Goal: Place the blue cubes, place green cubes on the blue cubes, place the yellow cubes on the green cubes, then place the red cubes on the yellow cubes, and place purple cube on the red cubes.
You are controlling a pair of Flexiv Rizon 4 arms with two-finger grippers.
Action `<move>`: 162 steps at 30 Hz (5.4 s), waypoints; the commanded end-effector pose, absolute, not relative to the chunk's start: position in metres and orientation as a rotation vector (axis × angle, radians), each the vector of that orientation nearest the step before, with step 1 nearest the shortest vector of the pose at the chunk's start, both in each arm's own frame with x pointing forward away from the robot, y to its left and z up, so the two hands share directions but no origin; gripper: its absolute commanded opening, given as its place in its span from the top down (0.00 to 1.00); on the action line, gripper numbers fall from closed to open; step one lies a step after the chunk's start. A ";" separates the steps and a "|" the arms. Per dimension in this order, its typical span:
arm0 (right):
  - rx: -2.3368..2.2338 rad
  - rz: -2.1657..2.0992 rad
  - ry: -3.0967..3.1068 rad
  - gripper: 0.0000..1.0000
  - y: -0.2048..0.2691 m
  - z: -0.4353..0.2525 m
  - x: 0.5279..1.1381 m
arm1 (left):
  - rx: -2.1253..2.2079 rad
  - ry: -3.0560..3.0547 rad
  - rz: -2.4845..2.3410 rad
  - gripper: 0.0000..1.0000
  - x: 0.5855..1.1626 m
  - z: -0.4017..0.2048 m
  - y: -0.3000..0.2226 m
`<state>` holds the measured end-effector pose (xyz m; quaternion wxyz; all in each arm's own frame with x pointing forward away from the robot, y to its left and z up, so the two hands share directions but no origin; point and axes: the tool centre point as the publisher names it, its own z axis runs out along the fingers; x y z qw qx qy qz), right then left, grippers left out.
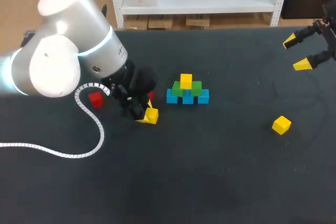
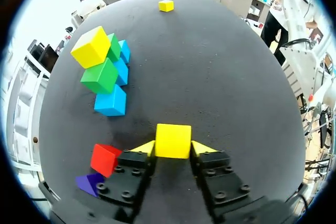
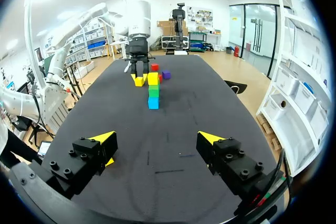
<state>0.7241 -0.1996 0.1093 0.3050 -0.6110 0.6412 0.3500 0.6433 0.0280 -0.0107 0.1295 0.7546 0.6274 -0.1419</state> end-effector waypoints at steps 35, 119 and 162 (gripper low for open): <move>-1.618 0.927 1.697 0.00 -0.199 0.109 0.724 | 2.258 1.730 -0.405 1.00 0.714 0.062 0.004; -1.618 0.927 1.697 0.00 -0.199 0.109 0.724 | 2.213 1.776 -0.512 1.00 0.719 0.049 -0.036; -1.618 0.927 1.697 0.00 -0.199 0.109 0.724 | 2.218 1.795 -0.492 1.00 0.720 0.050 -0.037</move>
